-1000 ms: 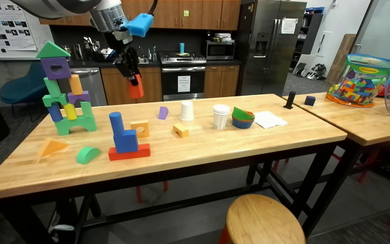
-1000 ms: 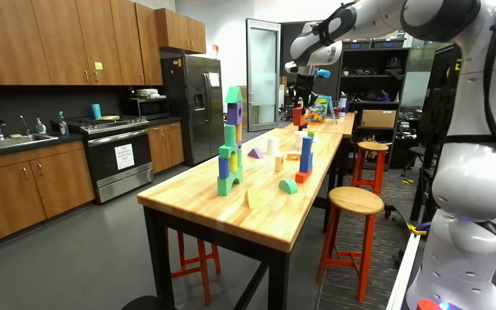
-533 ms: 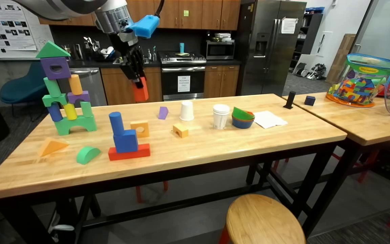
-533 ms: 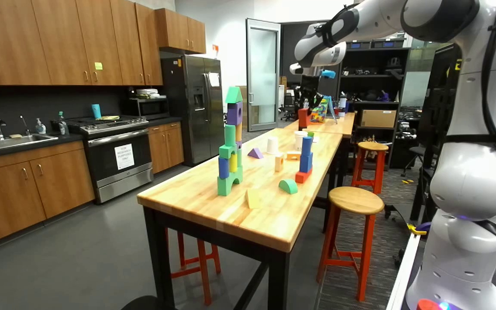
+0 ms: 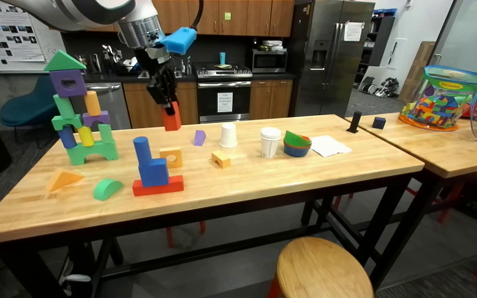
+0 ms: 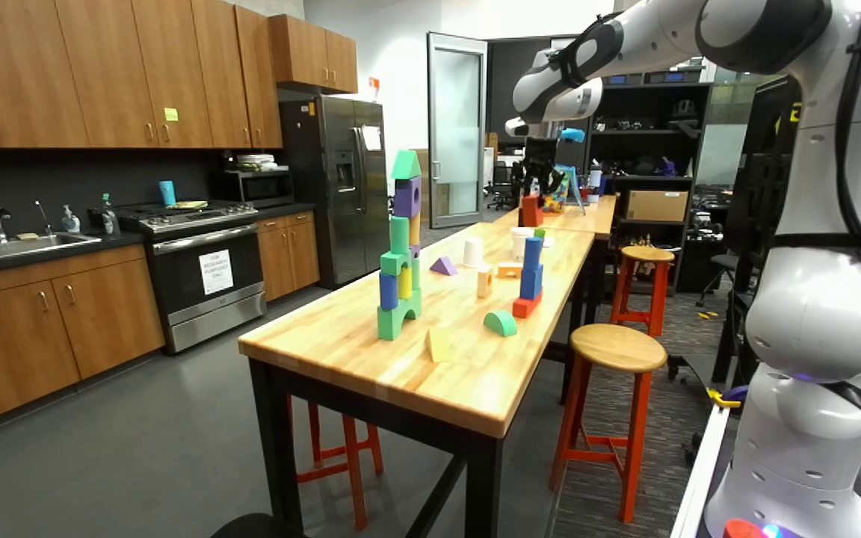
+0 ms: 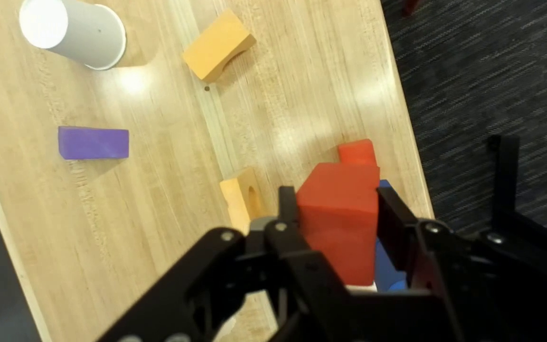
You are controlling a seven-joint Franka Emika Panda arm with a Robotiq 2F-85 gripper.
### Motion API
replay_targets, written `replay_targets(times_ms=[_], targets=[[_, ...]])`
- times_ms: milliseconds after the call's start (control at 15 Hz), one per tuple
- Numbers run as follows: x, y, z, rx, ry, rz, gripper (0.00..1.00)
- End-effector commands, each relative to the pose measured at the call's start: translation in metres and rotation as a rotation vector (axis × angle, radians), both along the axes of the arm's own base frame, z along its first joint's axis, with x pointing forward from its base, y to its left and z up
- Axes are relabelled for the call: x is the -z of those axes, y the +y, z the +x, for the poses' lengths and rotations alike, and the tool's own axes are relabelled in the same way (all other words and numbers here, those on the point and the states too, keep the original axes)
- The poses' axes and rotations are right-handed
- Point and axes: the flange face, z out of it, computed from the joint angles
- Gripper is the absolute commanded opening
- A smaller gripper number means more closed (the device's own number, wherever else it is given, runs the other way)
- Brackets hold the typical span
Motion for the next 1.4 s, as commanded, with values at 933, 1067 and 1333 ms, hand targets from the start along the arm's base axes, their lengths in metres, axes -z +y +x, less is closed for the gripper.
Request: replay_targets(times_ms=[933,1067,1333], targets=[[0.023,-0.009,-0.018,0.004,0.056,0.026,0.19],[0.024,-0.009,-0.017,0.005,0.056,0.026,0.19],[0.024,-0.008,-0.014,0.005,0.057,0.027,0.19]])
